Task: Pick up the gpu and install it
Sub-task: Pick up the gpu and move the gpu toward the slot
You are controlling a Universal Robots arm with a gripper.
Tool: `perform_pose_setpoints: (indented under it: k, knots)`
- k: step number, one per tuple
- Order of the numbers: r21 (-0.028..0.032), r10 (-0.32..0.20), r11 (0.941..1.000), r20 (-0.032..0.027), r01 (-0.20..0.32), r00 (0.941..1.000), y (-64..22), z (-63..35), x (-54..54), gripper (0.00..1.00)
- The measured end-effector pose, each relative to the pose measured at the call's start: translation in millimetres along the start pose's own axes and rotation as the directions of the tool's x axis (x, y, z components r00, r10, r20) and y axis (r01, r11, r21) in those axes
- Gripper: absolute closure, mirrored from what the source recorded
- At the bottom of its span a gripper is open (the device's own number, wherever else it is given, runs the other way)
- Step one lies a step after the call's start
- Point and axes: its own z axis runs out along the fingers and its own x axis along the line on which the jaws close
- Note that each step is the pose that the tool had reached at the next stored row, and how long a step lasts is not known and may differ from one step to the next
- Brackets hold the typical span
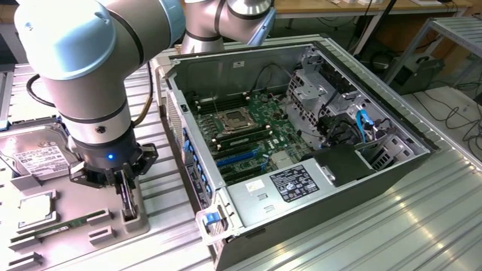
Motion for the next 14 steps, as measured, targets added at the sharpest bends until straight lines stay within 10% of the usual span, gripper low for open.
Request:
perform_pose_setpoints:
  k: [14]
  knots:
    - [-0.0001,0.0,1.0,0.0,0.0,1.0,0.4,-16.6,0.5,0.72]
